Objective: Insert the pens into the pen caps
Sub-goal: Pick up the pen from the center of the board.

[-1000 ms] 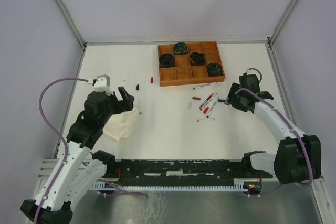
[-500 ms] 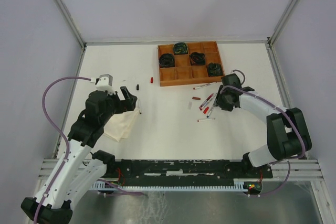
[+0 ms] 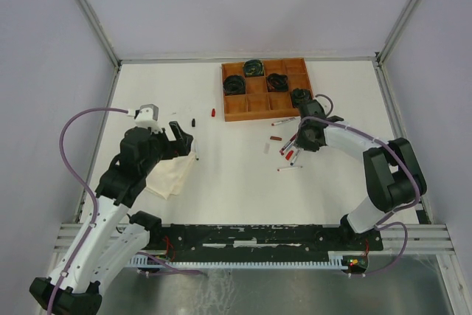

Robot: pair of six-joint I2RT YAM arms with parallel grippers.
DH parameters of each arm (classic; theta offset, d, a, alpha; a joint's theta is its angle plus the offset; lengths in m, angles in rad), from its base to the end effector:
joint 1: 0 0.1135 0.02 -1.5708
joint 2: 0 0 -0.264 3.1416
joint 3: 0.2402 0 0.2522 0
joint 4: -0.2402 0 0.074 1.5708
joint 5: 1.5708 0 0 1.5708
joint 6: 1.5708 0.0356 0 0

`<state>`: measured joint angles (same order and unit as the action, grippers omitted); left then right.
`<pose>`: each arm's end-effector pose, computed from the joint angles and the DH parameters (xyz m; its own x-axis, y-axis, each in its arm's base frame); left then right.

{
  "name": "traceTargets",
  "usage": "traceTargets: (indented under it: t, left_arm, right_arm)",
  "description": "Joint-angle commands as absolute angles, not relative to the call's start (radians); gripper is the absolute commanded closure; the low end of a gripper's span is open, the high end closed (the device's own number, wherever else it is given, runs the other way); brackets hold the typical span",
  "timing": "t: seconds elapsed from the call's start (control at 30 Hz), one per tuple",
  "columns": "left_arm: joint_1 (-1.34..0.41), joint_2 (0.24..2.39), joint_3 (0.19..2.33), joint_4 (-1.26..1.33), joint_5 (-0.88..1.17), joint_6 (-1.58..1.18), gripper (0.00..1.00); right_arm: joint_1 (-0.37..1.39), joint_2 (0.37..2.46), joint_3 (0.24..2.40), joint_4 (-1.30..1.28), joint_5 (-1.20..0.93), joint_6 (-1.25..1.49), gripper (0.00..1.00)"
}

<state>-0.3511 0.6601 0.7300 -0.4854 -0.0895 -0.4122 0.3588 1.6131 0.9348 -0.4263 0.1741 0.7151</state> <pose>0.1436 -0.0492 0.3082 -0.4537 -0.2587 -0.8527 0.0917 0.9383 -0.3335 0.2911 0.1026 0.1729 -0.8105 0.3858 -0.4408 0.3424 0.9226 0.1779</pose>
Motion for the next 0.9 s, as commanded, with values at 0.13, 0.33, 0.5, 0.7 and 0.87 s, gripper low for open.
traceTargets:
  t: [0.13,0.33,0.5,0.7,0.87]
  left_arm:
    - [-0.353,0.654,0.732,-0.429,-0.071,-0.442,0.02]
    - [-0.353,0.656,0.73,-0.429,-0.071,-0.442,0.02]
    - [-0.353,0.656,0.732,-0.431,-0.072,-0.442,0.02]
    - [-0.353,0.654,0.732,-0.432,-0.075,-0.442,0.02]
    - [-0.353,0.656,0.73,-0.432,-0.075,-0.442,0.02]
  right_arm:
    - [0.371,1.632,0.973,-0.429,0.234,0.725,0.64]
    - [0.372,1.665,0.976,-0.413,0.223,0.722,0.64]
    - [0.372,1.699,0.986,-0.405,0.213,0.717,0.65]
    - [0.374,1.716,0.986,-0.405,0.221,0.712,0.72]
    - [0.374,1.708,0.982,-0.414,0.24,0.703,0.8]
